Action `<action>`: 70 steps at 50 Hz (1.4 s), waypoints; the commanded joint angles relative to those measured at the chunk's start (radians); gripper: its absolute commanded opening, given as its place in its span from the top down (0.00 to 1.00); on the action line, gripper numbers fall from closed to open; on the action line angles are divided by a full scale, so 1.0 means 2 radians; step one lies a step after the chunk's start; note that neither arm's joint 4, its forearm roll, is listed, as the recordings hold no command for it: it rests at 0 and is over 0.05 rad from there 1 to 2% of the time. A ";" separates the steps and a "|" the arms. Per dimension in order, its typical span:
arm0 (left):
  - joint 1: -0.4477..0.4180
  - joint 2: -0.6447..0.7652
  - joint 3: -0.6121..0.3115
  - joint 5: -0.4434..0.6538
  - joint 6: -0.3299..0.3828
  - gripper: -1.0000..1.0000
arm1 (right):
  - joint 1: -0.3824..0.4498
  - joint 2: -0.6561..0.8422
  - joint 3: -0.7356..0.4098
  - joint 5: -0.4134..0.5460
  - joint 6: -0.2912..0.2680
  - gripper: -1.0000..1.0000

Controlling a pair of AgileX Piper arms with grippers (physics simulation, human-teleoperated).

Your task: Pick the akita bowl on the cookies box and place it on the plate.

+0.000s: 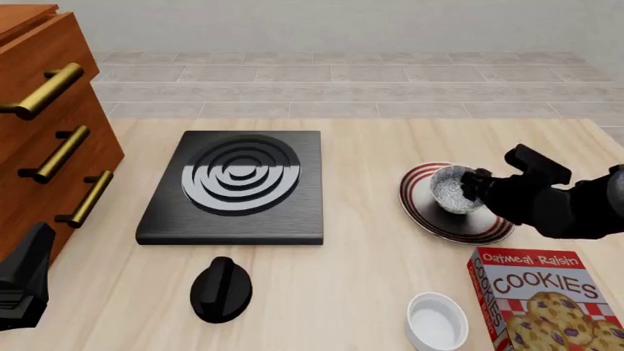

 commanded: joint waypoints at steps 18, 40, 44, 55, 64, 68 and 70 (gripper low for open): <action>0.000 0.000 0.000 0.000 0.000 0.00 | 0.001 -0.019 0.004 -0.002 0.021 0.00; 0.000 0.000 0.000 0.000 0.000 0.00 | -0.025 -0.154 0.026 0.061 0.014 0.00; 0.000 0.000 0.000 0.000 0.000 0.00 | -0.027 -0.214 0.029 0.095 0.010 0.00; 0.000 0.000 0.000 0.000 0.000 0.00 | -0.026 -0.331 0.032 0.170 0.003 0.00; 0.000 0.000 0.000 0.000 0.000 0.00 | -0.020 -0.410 0.036 0.219 0.004 0.00; 0.000 0.000 0.000 0.000 0.000 0.00 | -0.017 -0.449 0.028 0.252 0.001 0.00; 0.000 0.000 0.000 0.000 0.000 0.00 | -0.014 -0.469 0.024 0.270 0.000 0.00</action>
